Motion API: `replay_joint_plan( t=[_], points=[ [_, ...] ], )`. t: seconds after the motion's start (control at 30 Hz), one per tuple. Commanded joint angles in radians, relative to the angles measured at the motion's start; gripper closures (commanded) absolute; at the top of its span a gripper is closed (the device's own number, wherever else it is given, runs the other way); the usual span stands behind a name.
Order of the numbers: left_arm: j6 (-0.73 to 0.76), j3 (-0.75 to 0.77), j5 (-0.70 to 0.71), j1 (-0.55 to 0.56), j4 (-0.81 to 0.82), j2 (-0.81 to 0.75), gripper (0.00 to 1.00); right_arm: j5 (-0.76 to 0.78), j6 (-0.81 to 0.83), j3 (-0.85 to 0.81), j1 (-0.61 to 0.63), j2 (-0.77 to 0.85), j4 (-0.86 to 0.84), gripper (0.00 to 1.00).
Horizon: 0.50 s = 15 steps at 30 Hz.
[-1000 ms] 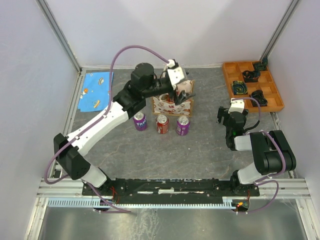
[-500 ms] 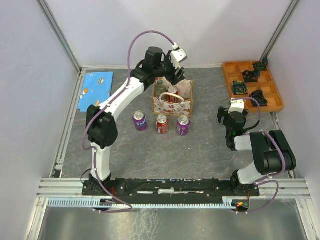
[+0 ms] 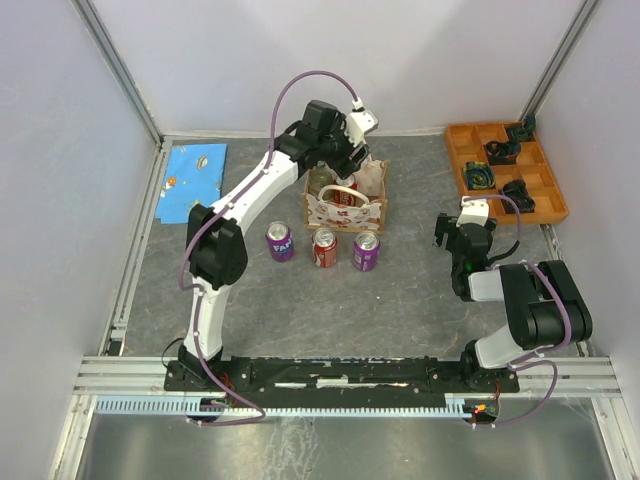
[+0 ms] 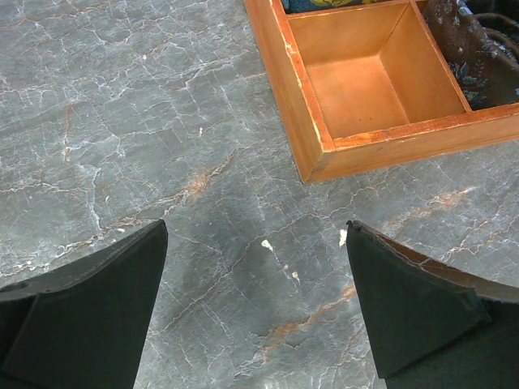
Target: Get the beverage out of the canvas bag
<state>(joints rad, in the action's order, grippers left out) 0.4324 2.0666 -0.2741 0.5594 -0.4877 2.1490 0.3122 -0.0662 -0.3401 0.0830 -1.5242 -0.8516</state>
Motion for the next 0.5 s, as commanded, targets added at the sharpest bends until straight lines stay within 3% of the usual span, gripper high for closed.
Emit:
replay_joint_plan(
  t=[0.0,0.47],
  points=[
    [0.019,0.022,0.035,0.000,-0.046,0.021,0.23,0.006,-0.006,-0.017,-0.004,0.012,-0.032,0.01],
    [0.005,0.030,0.088,0.005,-0.073,0.080,0.17,0.007,-0.006,-0.017,-0.004,0.013,-0.032,0.01]
  ],
)
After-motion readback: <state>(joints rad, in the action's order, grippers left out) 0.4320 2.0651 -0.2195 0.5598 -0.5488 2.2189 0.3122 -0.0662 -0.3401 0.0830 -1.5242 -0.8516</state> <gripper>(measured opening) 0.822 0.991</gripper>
